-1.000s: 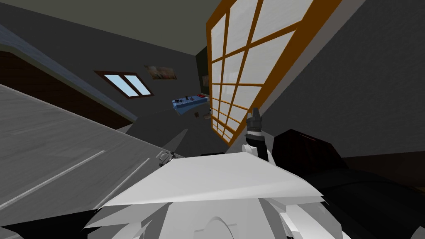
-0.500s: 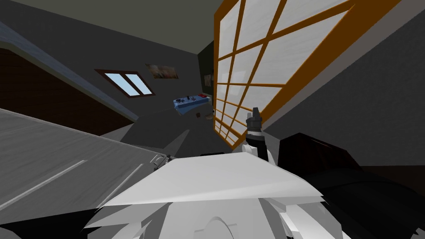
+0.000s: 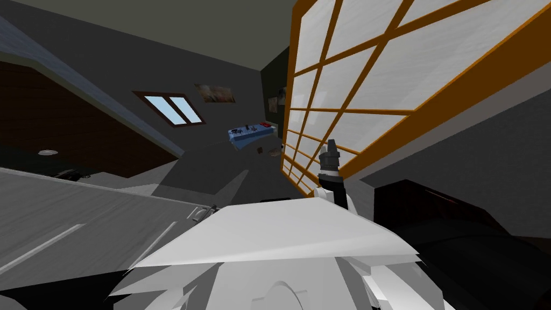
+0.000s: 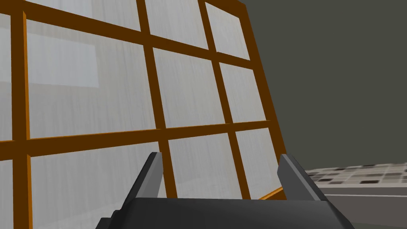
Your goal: Push the door open
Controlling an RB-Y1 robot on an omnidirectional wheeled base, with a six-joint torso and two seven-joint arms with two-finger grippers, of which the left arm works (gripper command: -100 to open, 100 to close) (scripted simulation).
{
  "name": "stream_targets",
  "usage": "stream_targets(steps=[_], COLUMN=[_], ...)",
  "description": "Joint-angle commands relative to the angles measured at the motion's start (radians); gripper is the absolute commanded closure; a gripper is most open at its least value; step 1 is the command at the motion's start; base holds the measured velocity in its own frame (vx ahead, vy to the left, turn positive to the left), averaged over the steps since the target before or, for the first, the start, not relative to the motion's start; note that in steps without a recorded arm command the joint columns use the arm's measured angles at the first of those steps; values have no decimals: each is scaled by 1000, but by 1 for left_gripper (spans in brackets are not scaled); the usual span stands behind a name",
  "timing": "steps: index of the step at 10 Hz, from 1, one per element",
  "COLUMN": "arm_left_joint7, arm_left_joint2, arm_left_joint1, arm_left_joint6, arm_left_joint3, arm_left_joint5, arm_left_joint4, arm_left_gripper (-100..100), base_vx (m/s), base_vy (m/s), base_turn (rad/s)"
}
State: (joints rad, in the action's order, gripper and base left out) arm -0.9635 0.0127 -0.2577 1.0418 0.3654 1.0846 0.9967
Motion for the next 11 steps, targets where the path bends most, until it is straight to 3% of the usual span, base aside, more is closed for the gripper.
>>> stream_targets(steps=[1,2,6,8,11], arm_left_joint7=[0,1,5,7,10], arm_left_joint2=[0,17,29,26,6], arm_left_joint1=[0,-6,-16,-21,-30], arm_left_joint6=[0,7,21,27,37], arm_left_joint3=[0,19,54,70,98], arm_left_joint5=[0,19,58,75,106], arm_left_joint4=[0,-2,-5,-6,-8], arm_left_gripper=[100,100,100,100,100], base_vx=[58,112,135,154,143], base_vy=[52,102,172,163,156], base_turn=[20,42,43,50,53])
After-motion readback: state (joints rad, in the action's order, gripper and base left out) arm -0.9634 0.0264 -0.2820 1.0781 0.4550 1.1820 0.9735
